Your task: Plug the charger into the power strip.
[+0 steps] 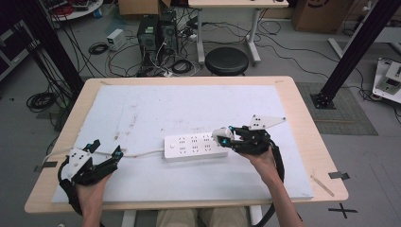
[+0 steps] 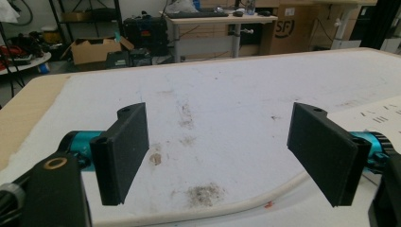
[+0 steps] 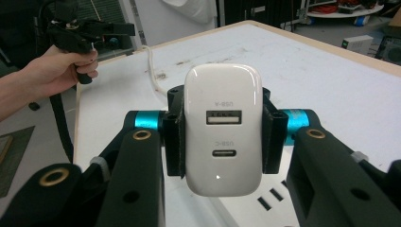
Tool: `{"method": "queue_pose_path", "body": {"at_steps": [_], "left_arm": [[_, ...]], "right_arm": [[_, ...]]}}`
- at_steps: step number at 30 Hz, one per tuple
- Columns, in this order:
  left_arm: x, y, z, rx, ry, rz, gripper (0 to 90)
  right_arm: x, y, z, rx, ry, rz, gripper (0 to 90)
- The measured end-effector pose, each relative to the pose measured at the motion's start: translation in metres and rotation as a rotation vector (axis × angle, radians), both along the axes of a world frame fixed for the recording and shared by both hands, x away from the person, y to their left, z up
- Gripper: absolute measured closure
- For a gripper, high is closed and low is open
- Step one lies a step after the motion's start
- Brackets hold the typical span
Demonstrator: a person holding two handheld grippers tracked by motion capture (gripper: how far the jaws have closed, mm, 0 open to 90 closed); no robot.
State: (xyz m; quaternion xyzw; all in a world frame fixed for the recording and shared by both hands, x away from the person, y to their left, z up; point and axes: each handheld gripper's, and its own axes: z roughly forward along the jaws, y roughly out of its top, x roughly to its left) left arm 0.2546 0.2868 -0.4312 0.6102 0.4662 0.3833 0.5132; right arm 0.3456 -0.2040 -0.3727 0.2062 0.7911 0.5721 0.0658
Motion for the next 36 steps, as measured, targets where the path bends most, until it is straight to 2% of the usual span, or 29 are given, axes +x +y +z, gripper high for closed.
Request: {"method": "queue_pose_path", "body": {"at_steps": [5,8,13,17,19,22,23,26,27,28,29,32,33,36], "left_arm": [[0.002,0.0,-0.002,-0.007,-0.005,-0.018,22.9],[0.002,-0.001,-0.003,-0.002,-0.008,-0.029,23.9],[0.002,-0.005,-0.003,0.0,-0.01,-0.039,24.0],[0.002,-0.006,-0.003,-0.007,-0.013,-0.045,23.9],[0.002,-0.006,-0.004,-0.005,-0.012,-0.047,24.0],[0.0,-0.006,-0.004,-0.005,-0.013,-0.047,24.1],[-0.001,-0.006,-0.004,-0.005,-0.012,-0.047,24.2],[-0.003,-0.005,-0.005,-0.01,-0.011,-0.047,24.2],[-0.003,-0.005,-0.006,-0.01,-0.011,-0.046,24.4],[-0.004,-0.005,-0.006,-0.012,-0.01,-0.046,24.4],[-0.004,-0.004,-0.007,-0.009,-0.01,-0.045,24.5],[-0.006,-0.003,-0.008,-0.013,-0.006,-0.042,24.4],[-0.007,-0.002,-0.009,-0.01,-0.003,-0.041,24.5],[-0.009,-0.002,-0.009,-0.013,-0.003,-0.038,24.5]], "right_arm": [[0.007,0.0,0.009,-0.027,-0.006,0.006,63.0],[0.016,0.003,0.015,-0.077,-0.011,0.023,63.0],[0.034,0.01,0.018,-0.166,0.023,0.059,63.0],[0.047,0.019,0.017,-0.241,0.036,0.114,63.0],[0.053,0.024,0.016,-0.284,0.022,0.14,63.0],[0.059,0.028,0.014,-0.31,0.023,0.161,63.0],[0.066,0.034,0.011,-0.346,0.016,0.183,63.0],[0.067,0.036,0.01,-0.36,0.017,0.193,63.0],[0.074,0.041,0.008,-0.402,0.019,0.229,63.1],[0.076,0.043,0.008,-0.421,0.019,0.244,63.1],[0.079,0.045,0.007,-0.431,-0.007,0.256,63.1],[0.082,0.048,0.008,-0.457,0.005,0.282,63.1],[0.085,0.052,0.008,-0.494,-0.019,0.311,63.1],[0.091,0.058,0.009,-0.535,-0.015,0.346,63.1]]}}
